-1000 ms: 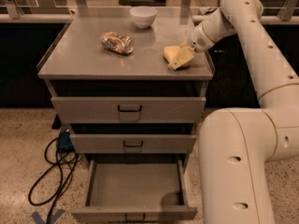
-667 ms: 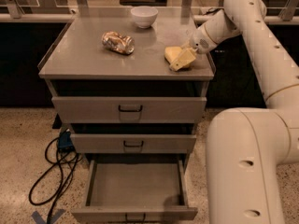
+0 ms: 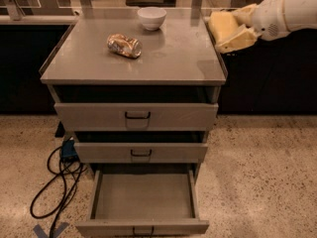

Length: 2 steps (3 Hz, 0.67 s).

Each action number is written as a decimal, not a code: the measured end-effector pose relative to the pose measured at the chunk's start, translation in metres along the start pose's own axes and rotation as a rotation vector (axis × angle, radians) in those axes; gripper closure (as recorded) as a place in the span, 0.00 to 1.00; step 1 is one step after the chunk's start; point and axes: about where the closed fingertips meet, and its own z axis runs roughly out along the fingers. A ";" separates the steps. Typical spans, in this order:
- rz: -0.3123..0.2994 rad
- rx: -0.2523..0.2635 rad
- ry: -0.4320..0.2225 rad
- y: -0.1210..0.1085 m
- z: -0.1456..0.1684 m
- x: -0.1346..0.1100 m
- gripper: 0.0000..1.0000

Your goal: Place sponge into bottom drawer

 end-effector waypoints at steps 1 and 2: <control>-0.032 0.063 -0.024 0.011 -0.036 -0.025 1.00; -0.031 0.063 -0.023 0.011 -0.036 -0.025 1.00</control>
Offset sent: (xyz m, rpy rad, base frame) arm -0.0285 -0.0024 0.0350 0.0055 -0.0751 -0.0197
